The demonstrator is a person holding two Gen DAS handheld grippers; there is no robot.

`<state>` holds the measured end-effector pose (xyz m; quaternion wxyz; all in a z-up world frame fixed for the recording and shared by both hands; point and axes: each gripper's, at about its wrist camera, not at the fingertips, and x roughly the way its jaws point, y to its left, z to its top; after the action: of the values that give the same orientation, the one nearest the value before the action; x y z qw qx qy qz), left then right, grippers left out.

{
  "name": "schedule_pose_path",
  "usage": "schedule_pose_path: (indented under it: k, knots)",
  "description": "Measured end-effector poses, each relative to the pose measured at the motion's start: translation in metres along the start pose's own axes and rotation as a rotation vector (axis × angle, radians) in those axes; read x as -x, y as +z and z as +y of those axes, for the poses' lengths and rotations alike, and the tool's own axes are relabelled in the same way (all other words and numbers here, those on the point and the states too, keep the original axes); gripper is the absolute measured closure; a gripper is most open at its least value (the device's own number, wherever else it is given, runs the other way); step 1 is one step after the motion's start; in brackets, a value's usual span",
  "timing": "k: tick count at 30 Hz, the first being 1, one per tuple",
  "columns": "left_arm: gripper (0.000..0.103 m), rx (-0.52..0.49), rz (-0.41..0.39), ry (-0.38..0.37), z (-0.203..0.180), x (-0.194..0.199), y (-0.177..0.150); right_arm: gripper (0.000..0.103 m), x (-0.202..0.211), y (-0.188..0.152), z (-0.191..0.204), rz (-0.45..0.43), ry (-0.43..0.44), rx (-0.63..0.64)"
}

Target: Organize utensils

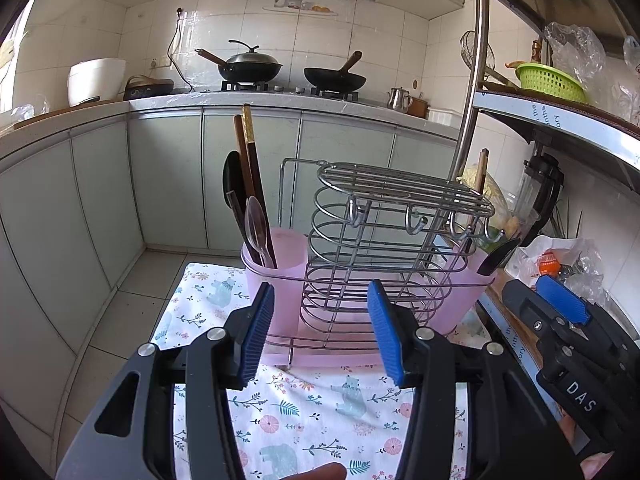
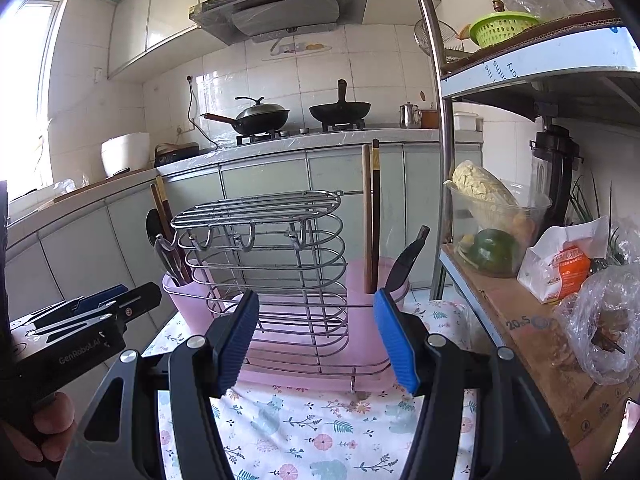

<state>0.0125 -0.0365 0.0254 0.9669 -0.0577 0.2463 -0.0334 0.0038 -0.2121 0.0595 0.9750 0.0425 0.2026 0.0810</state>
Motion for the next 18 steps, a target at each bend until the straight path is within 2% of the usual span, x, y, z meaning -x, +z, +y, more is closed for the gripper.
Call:
schedule_pose_path:
  k: [18]
  knots:
    - [0.054, -0.003, -0.001, -0.005, -0.0002, -0.0010, -0.0035, 0.044, -0.0037, -0.0032, -0.0002, 0.008, 0.001, -0.002]
